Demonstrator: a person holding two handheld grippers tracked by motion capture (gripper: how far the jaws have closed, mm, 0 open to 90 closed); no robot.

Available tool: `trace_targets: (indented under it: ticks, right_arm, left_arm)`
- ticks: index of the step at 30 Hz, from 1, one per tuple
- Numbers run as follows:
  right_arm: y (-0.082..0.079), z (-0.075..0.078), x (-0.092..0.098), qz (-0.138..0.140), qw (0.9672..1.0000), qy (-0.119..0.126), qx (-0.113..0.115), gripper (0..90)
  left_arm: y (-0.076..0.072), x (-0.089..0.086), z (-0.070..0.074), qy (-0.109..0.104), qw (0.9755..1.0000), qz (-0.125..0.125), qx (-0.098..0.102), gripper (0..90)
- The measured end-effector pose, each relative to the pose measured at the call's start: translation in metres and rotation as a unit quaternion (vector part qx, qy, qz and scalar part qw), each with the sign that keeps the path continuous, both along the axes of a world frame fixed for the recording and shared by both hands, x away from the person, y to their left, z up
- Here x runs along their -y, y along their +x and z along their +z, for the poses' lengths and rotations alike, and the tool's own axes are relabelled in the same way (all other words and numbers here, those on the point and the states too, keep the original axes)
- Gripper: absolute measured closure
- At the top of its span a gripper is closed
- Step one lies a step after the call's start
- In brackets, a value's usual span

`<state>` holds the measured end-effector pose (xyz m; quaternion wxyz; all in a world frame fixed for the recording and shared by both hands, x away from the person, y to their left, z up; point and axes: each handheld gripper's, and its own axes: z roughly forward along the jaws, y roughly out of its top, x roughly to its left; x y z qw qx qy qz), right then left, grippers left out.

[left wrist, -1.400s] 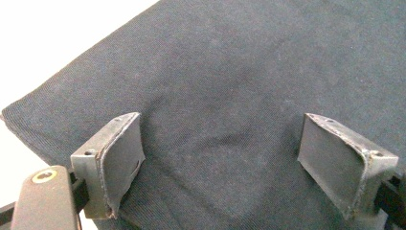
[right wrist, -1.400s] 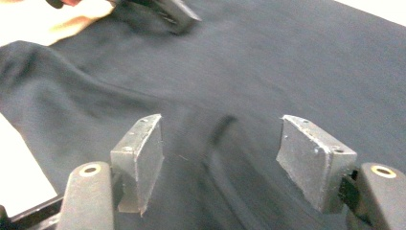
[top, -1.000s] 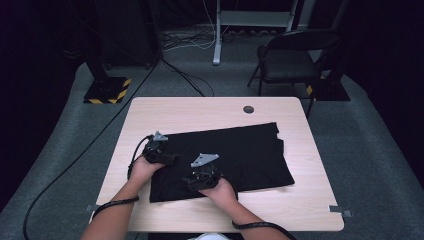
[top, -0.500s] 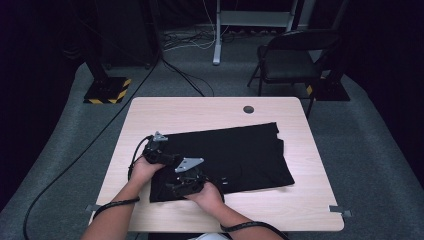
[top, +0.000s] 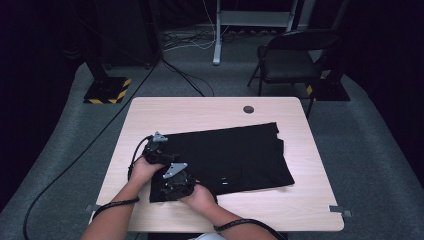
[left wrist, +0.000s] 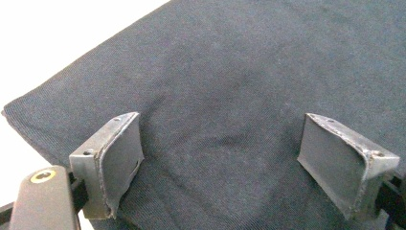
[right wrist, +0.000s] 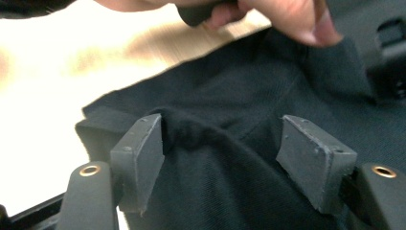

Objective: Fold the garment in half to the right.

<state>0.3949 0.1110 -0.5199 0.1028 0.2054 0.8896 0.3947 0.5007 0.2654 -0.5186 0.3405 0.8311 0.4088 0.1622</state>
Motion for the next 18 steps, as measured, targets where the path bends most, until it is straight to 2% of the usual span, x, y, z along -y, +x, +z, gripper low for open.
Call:
trace_targets:
  ticks: [3,6,10,12,13,16,18]
  right_arm:
    - [-0.009,0.005,0.006,0.009,0.9994,0.034,0.008,31.7]
    - [-0.017,0.010,0.011,0.013,0.9976,0.068,0.006,32.0]
    - [-0.027,0.009,0.016,0.007,0.9956,0.093,-0.001,32.6]
    - [-0.032,0.010,0.019,0.003,0.9951,0.097,0.017,33.4]
    - [-0.036,0.011,0.021,-0.003,0.9944,0.100,0.032,33.7]
    - [-0.040,0.017,0.027,-0.012,0.9918,0.113,0.059,33.9]
    - [-0.041,0.022,0.029,-0.012,0.9911,0.119,0.058,33.9]
  left_arm:
    - [0.000,0.000,0.000,0.000,1.0000,0.000,0.000,15.1]
    - [0.000,0.000,0.000,0.000,1.0000,0.000,0.000,15.1]
    - [0.000,0.000,0.000,-0.001,1.0000,0.000,0.000,15.1]
    - [0.000,0.000,0.000,-0.001,1.0000,0.000,0.001,15.1]
    - [0.000,0.000,0.000,-0.001,1.0000,0.000,0.000,15.1]
    - [0.000,0.000,0.000,-0.001,1.0000,0.000,0.000,15.1]
    - [0.000,0.000,0.000,-0.001,1.0000,0.000,0.000,15.1]
